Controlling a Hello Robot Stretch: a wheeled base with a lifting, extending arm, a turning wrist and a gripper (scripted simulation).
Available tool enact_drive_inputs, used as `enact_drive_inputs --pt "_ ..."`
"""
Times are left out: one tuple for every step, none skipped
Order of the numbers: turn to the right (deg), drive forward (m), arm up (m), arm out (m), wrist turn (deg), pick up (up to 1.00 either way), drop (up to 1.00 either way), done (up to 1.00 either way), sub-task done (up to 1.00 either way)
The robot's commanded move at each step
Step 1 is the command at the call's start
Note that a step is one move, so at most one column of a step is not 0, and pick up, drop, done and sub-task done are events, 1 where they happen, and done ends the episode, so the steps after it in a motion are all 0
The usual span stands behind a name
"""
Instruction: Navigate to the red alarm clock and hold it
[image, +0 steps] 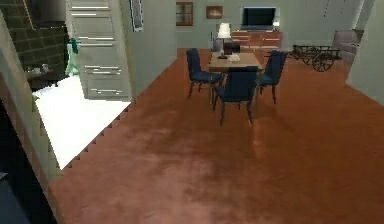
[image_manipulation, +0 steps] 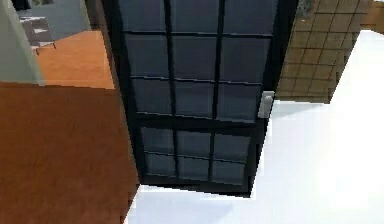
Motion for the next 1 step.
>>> enact_drive_inputs --pt "0.0 0.85 0.0 0.0 0.0 0.0 0.0 0.0 0.0"
